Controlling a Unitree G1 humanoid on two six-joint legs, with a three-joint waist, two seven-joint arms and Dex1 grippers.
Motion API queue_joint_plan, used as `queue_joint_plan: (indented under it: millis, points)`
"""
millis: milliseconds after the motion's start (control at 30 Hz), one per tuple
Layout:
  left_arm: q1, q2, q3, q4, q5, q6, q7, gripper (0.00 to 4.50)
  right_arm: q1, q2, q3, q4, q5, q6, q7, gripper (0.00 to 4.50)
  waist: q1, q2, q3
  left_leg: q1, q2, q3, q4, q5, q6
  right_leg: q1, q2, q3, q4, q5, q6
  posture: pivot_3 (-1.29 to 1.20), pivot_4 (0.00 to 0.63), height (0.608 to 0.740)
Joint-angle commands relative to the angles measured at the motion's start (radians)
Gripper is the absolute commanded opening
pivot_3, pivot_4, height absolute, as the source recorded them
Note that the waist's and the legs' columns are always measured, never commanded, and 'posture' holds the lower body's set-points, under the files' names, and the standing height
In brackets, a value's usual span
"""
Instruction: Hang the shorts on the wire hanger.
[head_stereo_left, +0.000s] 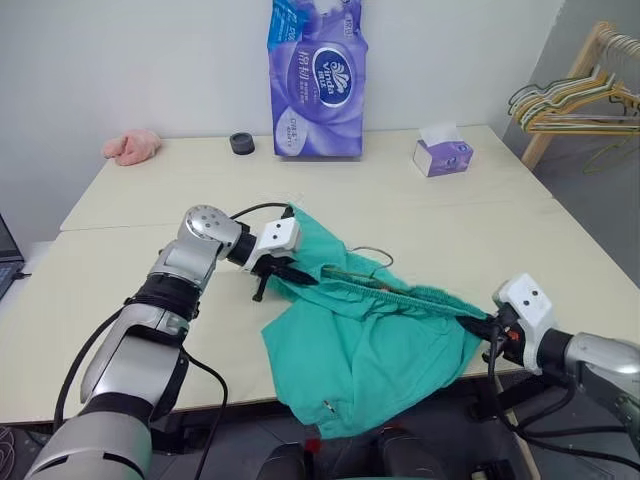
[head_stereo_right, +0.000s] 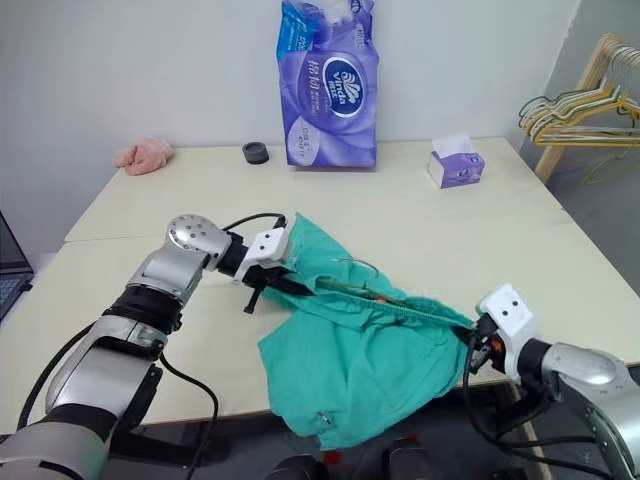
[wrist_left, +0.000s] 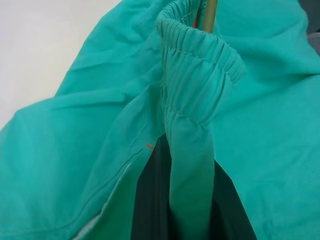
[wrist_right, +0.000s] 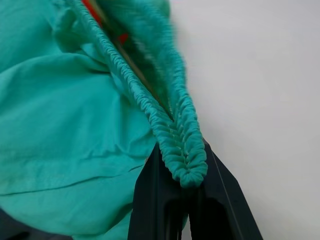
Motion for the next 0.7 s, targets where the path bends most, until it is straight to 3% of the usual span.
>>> queue_joint_plan:
  millis: [33, 267, 467, 700]
  points:
    - [-0.009, -0.019, 0.027, -0.025, -0.003, -0.004, 0.027, 0.0, -0.094, -0.062, 0.072, -0.032, -0.035, -0.025, 0.041, 0.02, -0.001, 0.0, 0.0, 0.0, 0.0, 0.0, 0.0, 0.0, 0.0, 0.0, 0.0, 0.0, 0.0, 0.0, 0.0, -0.22, 0.071, 0.74]
    - [0.009, -0.037, 0.026, -0.053, -0.006, 0.006, 0.029, 0.0, -0.297, -0.102, 0.264, 0.015, -0.101, -0.031, 0.101, 0.02, -0.004, 0.0, 0.0, 0.0, 0.001, 0.0, 0.0, 0.0, 0.0, 0.0, 0.0, 0.0, -0.001, 0.0, 0.0, -0.22, 0.07, 0.74]
    - [0.026, -0.036, 0.026, -0.075, -0.009, 0.015, 0.026, 0.0, -0.4, -0.109, 0.335, 0.059, -0.16, -0.046, 0.138, 0.02, -0.002, 0.0, 0.0, 0.0, 0.0, 0.0, 0.0, 0.0, 0.0, 0.0, -0.001, 0.0, -0.001, 0.0, 0.0, -0.21, 0.071, 0.74]
    - [0.043, -0.028, 0.023, -0.095, -0.002, 0.019, 0.021, 0.0, -0.393, -0.191, 0.319, 0.055, -0.211, -0.068, 0.195, 2.08, -0.001, 0.0, 0.0, -0.001, 0.0, 0.0, 0.0, 0.0, 0.0, -0.001, -0.002, 0.0, -0.001, 0.0, 0.0, -0.21, 0.073, 0.74]
